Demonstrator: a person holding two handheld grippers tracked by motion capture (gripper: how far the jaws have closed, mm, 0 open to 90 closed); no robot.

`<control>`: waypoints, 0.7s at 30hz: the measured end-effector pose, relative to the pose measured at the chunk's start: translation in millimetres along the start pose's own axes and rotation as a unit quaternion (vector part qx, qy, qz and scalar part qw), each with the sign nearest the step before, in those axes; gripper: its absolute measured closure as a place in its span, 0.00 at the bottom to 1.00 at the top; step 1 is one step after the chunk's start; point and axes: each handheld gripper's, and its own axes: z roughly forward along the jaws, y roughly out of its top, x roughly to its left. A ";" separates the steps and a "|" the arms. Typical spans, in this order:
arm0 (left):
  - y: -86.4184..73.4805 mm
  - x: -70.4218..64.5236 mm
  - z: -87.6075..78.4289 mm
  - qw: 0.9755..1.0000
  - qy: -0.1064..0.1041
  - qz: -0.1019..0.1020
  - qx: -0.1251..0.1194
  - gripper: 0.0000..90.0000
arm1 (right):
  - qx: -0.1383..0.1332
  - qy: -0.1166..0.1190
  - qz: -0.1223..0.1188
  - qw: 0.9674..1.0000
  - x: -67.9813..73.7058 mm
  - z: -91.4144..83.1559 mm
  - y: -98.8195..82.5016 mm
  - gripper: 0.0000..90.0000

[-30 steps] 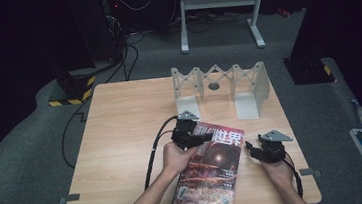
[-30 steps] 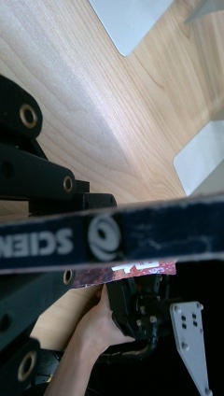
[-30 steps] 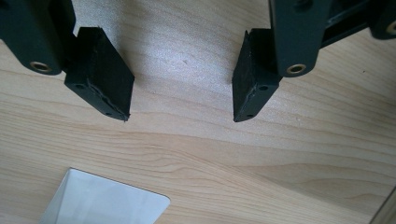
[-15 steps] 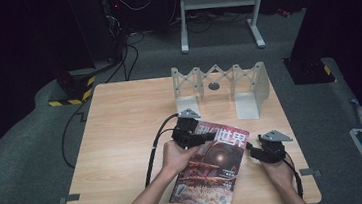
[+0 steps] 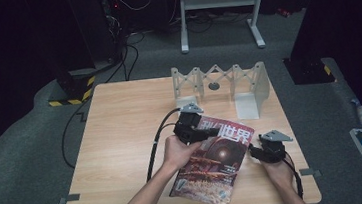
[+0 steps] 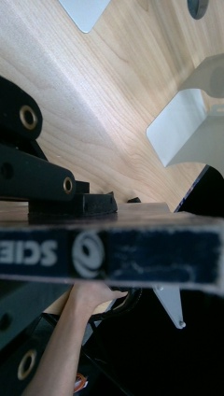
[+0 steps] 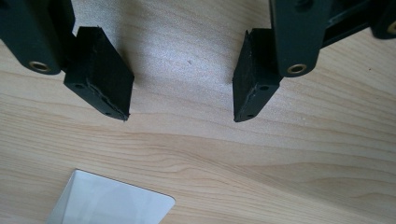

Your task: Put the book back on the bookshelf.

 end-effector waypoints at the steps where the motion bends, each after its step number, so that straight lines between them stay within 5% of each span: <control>1: 1.0 -0.1 -0.4 1.000 0.000 0.000 -0.001 0.93 | 0.000 0.000 0.000 1.000 0.0 0.0 0.0 0.42; 21: 23.5 -8.3 -7.7 1.000 -0.007 0.011 -0.010 0.93 | -0.001 0.000 0.002 1.000 0.3 0.1 0.1 0.42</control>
